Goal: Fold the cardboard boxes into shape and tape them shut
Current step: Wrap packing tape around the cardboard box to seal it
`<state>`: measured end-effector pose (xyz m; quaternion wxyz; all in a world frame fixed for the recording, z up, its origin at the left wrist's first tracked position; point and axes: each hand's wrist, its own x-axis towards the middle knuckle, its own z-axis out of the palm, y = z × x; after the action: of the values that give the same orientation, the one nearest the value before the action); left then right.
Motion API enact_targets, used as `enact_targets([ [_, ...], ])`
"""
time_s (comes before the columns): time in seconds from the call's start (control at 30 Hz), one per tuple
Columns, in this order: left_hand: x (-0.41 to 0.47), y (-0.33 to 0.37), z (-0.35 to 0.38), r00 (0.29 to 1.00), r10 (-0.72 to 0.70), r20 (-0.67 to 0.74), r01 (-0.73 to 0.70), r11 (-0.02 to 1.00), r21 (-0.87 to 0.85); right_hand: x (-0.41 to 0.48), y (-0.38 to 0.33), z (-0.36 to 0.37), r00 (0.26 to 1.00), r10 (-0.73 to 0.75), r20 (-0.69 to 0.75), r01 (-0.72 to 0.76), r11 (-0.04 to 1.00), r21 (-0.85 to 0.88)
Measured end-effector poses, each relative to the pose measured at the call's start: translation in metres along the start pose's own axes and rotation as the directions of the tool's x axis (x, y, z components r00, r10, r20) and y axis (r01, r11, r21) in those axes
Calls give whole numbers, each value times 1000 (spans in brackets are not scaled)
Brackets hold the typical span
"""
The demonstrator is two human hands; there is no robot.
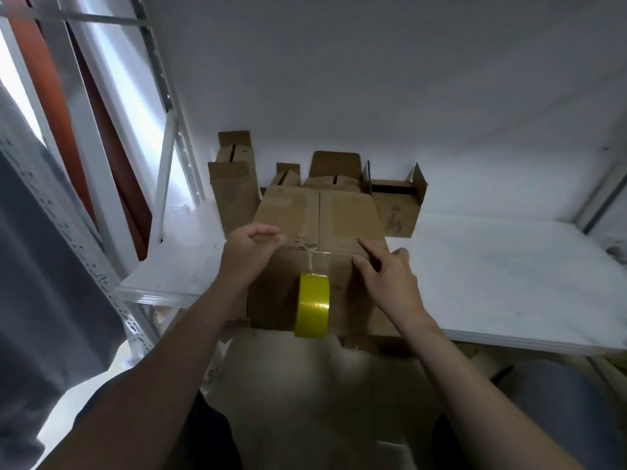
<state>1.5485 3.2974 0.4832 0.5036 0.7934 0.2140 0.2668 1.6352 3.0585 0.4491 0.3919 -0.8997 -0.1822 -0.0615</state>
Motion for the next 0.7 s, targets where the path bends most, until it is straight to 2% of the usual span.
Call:
enact_targets([
  [0.1, 14, -21, 8, 998, 26, 50, -27, 999, 28, 10, 9, 15, 1000, -3, -31, 3, 1000, -8],
  [0.2, 32, -28, 15, 998, 52, 36, -53, 998, 24, 27, 8, 22, 999, 27, -42, -27, 999, -18],
  [0.37, 49, -33, 16, 997, 66, 34, -68, 997, 46, 38, 7, 25, 999, -10, -50, 10, 1000, -10],
  [0.47, 47, -29, 14, 996, 83, 44, -89, 984, 154, 35, 14, 22, 999, -37, -22, 36, 998, -47],
  [0.57, 41, -7, 23, 981, 194, 11, -183, 901, 394, 42, 21, 7, 997, -59, 55, 64, 993, -98],
  [0.63, 36, 12, 37, 956, 273, 104, -290, 838, 462, 49, 29, -11, 990, -78, 113, 80, 997, -12],
  [0.7, 29, 28, 54, 952, 241, 190, -303, 841, 448, 55, 43, -30, 989, -64, 136, 50, 993, 107],
])
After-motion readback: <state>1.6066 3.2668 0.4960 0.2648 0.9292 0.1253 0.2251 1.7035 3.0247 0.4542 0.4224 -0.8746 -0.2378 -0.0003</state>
